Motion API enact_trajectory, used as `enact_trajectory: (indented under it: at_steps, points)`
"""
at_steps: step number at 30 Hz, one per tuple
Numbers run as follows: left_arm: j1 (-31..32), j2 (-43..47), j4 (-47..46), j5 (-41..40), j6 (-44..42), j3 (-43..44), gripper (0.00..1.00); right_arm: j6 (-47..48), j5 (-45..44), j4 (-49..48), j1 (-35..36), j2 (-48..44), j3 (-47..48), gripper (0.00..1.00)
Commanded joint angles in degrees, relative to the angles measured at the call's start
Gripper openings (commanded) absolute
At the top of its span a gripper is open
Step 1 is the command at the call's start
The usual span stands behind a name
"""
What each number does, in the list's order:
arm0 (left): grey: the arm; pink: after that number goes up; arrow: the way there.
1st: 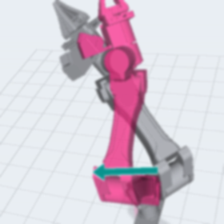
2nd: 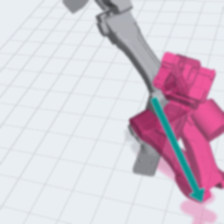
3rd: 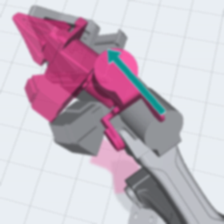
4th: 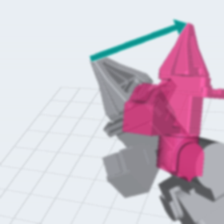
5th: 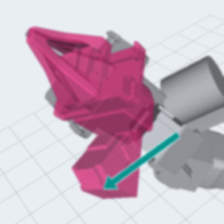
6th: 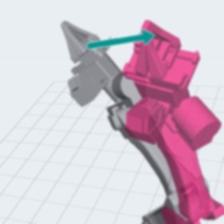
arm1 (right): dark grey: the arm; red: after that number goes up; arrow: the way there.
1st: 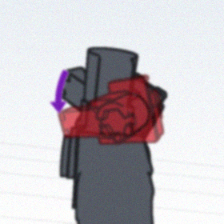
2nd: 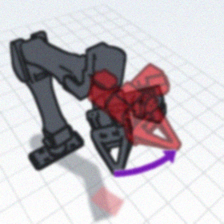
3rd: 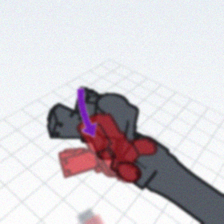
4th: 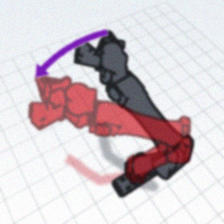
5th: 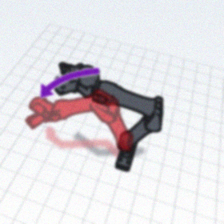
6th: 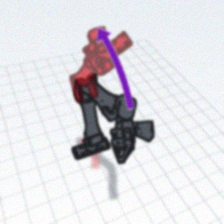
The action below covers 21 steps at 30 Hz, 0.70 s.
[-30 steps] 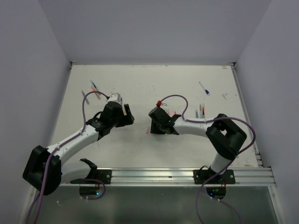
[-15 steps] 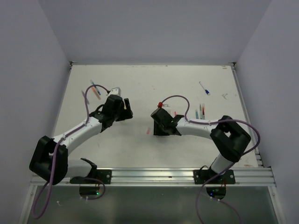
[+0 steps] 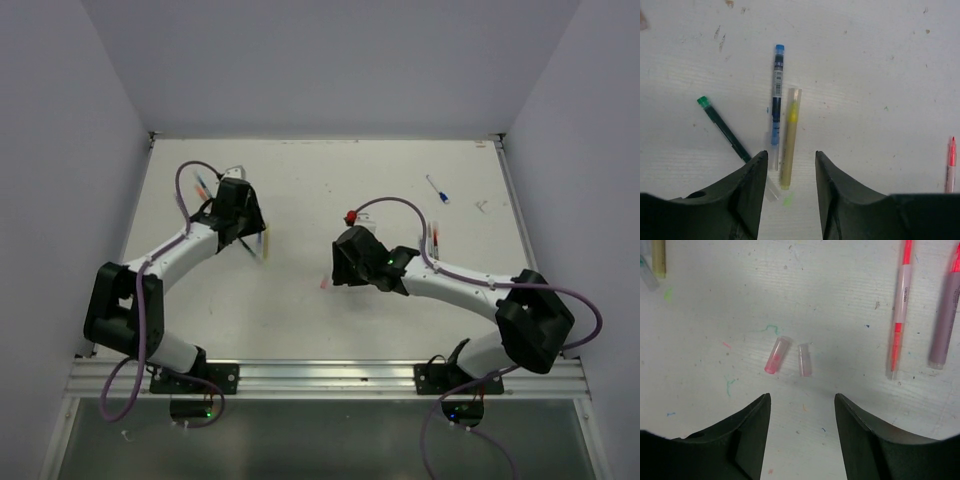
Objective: Open the pen caps
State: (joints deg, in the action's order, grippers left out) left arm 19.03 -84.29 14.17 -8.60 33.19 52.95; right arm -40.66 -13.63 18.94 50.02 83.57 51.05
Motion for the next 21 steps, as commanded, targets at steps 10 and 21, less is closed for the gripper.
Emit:
enact_trajectory:
  at_steps: [10,21]
  points:
    - [-0.4,-12.6,-1.3,3.4,-3.7,9.9,0.36,3.8,0.0,1.3,-1.3,-4.7,-2.4,0.56]
    - [-0.7,-18.4,-1.0,3.1,-4.2,14.1,0.34,4.3,1.0,1.1,-2.3,-7.2,-4.2,0.57]
